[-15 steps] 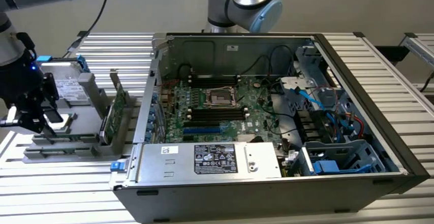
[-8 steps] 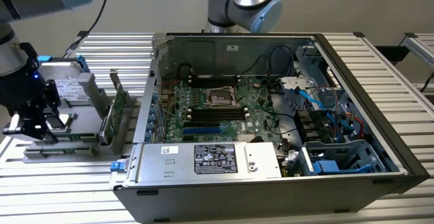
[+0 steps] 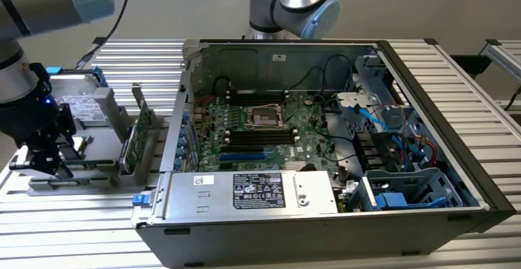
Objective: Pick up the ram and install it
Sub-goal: 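Pick up the ram and move it above insertion slot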
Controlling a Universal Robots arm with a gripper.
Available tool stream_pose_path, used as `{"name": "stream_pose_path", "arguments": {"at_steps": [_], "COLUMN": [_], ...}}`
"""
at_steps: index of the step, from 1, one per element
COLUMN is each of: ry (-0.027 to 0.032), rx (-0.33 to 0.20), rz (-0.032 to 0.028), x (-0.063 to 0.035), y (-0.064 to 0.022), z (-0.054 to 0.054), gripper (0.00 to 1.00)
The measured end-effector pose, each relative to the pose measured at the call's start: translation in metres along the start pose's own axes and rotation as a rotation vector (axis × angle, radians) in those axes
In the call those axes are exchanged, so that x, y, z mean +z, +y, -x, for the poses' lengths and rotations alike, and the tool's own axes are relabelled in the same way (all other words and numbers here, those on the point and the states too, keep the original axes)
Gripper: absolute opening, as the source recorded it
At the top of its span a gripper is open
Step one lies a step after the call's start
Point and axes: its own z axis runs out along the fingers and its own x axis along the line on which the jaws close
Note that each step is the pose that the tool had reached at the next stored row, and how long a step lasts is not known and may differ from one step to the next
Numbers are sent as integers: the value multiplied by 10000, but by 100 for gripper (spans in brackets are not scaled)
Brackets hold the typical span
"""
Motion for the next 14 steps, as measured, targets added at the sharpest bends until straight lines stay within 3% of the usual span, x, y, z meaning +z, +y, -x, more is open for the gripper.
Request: {"name": "stream_pose_path", "arguments": {"at_steps": [14], "ry": [-1], "rx": [46], "rz": [2], "x": [255], "y": [-4], "z": [-25], "gripper": [45]}}
